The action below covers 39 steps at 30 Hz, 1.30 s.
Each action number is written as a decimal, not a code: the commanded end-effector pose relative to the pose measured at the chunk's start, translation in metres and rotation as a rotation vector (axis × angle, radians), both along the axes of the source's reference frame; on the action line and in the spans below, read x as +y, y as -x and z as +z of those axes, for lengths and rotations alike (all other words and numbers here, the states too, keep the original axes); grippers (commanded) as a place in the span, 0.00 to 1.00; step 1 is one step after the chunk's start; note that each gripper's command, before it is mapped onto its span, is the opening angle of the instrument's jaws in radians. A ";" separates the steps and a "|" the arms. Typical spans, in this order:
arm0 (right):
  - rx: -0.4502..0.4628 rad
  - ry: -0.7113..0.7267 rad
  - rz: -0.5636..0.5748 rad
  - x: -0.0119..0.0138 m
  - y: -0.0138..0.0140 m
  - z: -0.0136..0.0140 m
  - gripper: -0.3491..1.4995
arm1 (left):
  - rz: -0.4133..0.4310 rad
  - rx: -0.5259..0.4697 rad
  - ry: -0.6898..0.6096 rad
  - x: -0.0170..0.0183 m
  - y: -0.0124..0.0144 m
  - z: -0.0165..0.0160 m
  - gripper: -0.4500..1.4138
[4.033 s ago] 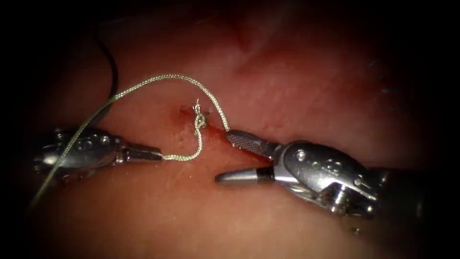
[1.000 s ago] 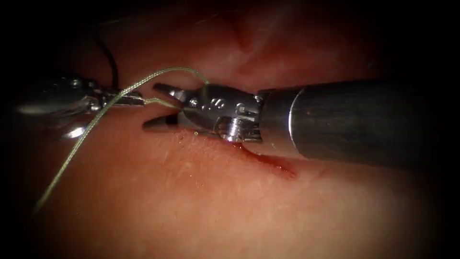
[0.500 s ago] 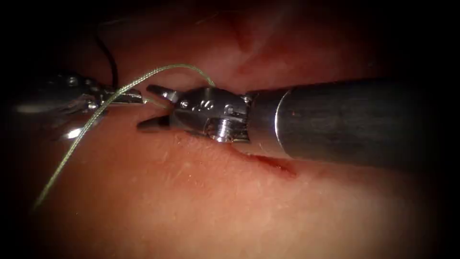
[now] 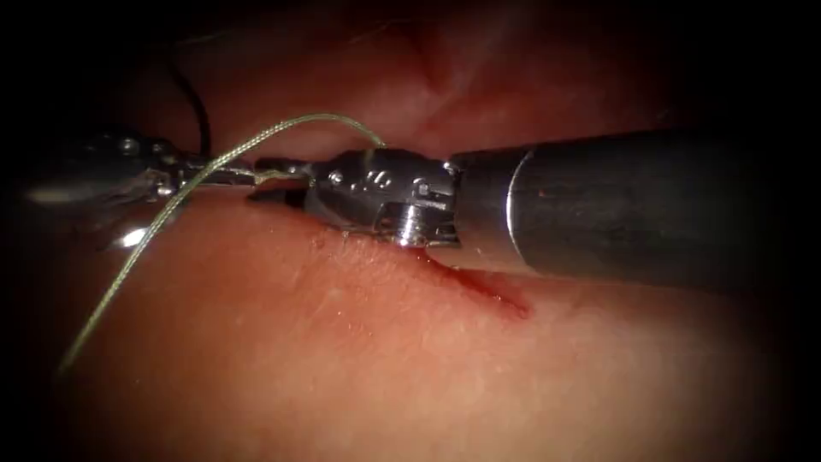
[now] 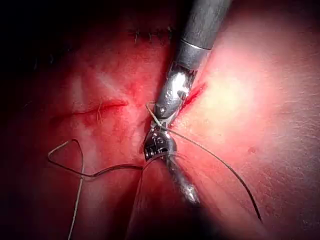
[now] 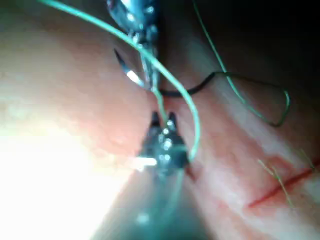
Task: Wound Closure
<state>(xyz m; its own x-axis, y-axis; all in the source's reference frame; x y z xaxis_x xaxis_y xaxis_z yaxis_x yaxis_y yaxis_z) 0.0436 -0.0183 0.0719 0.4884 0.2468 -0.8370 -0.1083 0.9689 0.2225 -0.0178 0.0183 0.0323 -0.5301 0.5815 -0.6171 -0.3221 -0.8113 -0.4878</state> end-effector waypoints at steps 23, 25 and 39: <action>0.009 -0.034 0.037 -0.0031 0.0090 -0.0046 0.99 | 0.006 -0.003 0.006 0.0012 -0.0017 0.0011 0.00; 0.008 -0.038 0.040 -0.0028 0.0093 -0.0049 0.99 | 0.005 -0.003 0.006 0.0012 -0.0017 0.0011 0.00; -0.003 -0.031 0.070 -0.0020 0.0041 -0.0032 0.99 | -0.001 0.001 0.002 0.0016 -0.0007 0.0002 0.00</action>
